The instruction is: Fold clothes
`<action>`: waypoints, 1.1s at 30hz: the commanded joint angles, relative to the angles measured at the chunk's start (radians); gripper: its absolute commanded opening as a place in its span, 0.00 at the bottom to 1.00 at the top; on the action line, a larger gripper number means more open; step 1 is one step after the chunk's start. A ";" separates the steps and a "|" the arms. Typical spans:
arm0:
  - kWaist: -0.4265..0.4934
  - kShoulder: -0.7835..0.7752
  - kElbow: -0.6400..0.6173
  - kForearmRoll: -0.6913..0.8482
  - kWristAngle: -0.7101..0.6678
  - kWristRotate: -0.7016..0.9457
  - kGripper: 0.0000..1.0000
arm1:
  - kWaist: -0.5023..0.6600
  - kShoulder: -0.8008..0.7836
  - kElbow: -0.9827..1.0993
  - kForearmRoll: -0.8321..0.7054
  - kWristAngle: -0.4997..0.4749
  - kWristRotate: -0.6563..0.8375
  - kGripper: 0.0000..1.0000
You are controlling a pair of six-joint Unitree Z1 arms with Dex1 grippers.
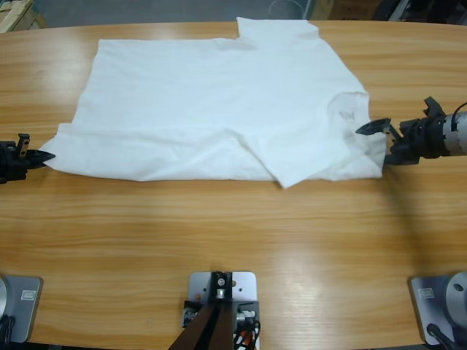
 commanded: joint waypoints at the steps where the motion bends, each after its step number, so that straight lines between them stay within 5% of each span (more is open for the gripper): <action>1: -0.001 -0.016 0.018 -0.013 -0.012 0.010 0.00 | -0.006 0.126 0.034 -0.022 0.049 -0.023 1.00; 8: 0.000 -0.011 0.016 -0.013 -0.011 0.012 0.00 | -0.003 0.186 0.039 -0.049 0.095 -0.041 0.97; 16: 0.000 -0.014 0.018 -0.013 -0.012 0.012 0.00 | 0.004 0.216 0.048 -0.066 0.105 -0.049 0.37; 20: 0.000 -0.016 0.018 -0.013 -0.012 0.011 0.00 | 0.008 0.218 0.052 -0.072 0.107 -0.050 0.29; 23: 0.000 -0.018 0.018 -0.013 -0.012 0.009 0.00 | 0.008 0.215 0.059 -0.084 0.110 -0.054 0.00; 33: 0.032 -0.032 0.026 -0.011 -0.004 -0.003 0.00 | 0.008 0.160 0.100 -0.116 0.136 -0.047 0.00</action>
